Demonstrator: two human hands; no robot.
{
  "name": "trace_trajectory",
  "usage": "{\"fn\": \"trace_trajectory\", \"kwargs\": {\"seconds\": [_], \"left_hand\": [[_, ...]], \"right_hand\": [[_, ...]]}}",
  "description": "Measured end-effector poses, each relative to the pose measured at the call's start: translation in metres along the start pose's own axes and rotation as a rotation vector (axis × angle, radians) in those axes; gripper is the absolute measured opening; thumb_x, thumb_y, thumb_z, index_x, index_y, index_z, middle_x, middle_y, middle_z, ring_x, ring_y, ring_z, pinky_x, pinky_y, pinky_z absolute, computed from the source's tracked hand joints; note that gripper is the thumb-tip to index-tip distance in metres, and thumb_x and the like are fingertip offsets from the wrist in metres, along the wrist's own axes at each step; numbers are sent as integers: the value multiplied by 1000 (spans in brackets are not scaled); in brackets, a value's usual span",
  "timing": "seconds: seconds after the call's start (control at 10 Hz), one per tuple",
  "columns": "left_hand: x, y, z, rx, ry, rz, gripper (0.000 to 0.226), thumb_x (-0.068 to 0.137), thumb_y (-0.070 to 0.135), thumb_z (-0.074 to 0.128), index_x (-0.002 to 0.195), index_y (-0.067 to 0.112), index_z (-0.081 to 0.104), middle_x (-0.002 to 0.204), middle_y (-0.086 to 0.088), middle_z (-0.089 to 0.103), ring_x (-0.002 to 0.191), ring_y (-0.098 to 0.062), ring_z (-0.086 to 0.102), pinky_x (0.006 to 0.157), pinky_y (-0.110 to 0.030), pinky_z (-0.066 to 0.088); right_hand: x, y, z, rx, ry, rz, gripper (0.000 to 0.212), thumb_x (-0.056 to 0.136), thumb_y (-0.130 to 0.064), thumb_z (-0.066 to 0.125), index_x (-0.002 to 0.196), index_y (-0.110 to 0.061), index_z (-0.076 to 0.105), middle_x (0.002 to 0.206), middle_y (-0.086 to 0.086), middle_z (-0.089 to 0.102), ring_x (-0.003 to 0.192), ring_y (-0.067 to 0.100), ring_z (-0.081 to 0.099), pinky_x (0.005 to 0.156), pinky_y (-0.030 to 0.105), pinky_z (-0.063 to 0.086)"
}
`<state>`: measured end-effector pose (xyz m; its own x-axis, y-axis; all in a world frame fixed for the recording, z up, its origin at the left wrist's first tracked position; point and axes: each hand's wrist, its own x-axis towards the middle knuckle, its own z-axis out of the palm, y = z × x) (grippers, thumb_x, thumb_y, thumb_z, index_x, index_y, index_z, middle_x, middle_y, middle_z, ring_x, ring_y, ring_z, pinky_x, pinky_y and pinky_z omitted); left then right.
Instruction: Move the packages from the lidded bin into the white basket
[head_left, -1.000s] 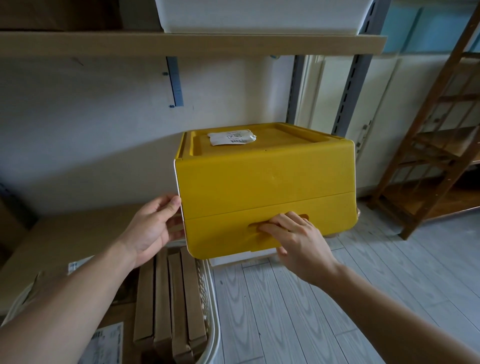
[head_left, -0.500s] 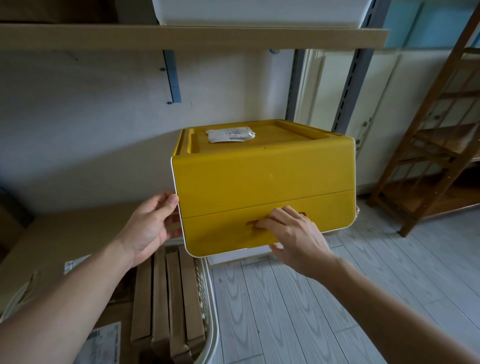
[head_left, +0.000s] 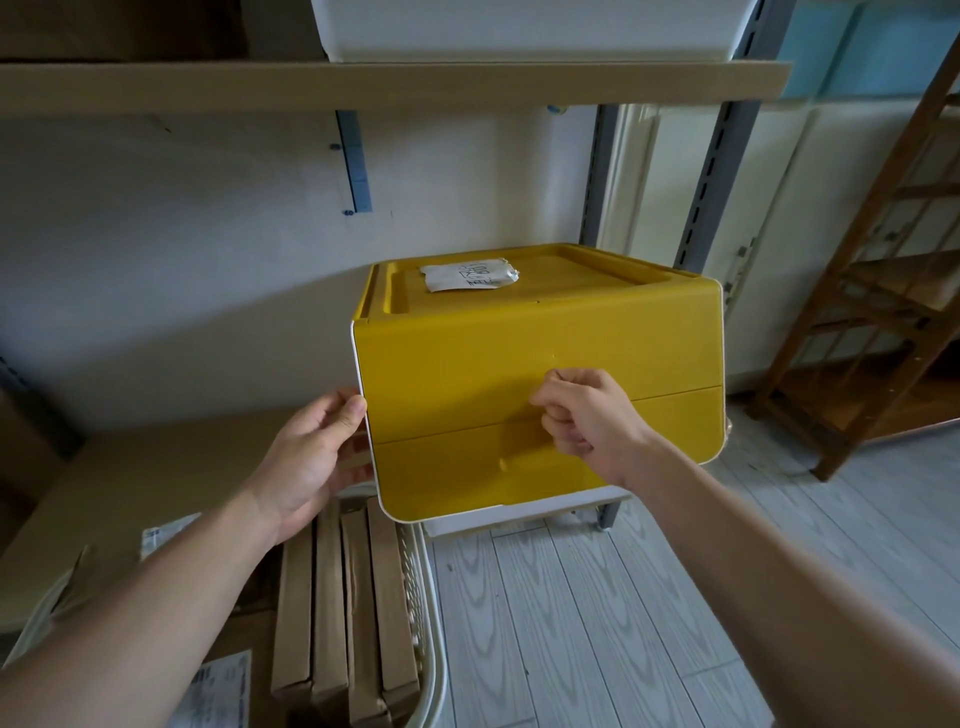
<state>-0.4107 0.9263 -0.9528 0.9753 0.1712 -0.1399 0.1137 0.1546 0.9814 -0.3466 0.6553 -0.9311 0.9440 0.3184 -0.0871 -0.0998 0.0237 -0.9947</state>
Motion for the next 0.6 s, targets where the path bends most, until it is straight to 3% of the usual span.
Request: {"fn": "trace_trajectory", "kwargs": {"seconds": [0.1,0.2,0.4,0.5,0.6], "left_hand": [[1,0,0,8,-17,5,26,107,23,44,121,18,64,110,-9,75,103,-29,69,88,-49,55],[2,-1,-2,17,-17,3,26,107,24,43,121,19,65,112,-10,74,105,-30,68,89,-50,55],[-3,-1,1,51,-21,5,27,107,26,45,124,18,65,122,-14,72,114,-35,66,93,-52,55],[-6,1,2,242,62,133,22,107,26,49,114,16,67,112,-12,74,109,-31,68,96,-51,55],[-6,4,3,662,212,458,7,103,23,57,105,19,62,98,-1,70,93,-17,67,84,-38,56]], "right_hand": [[10,1,13,-69,123,-14,64,89,5,59,39,-27,37,42,-4,28,39,14,20,42,22,16],[15,5,19,-89,211,-38,59,86,2,61,41,-25,35,40,-4,29,38,15,19,45,24,15],[13,6,15,-121,192,-47,53,86,1,62,46,-22,36,39,-5,30,38,15,20,46,24,16],[7,4,13,-93,135,-38,52,89,3,60,49,-21,37,40,-5,30,41,14,20,45,24,15],[1,3,8,-194,113,-91,53,88,5,60,49,-22,36,42,-5,30,41,13,22,44,23,19]]}}
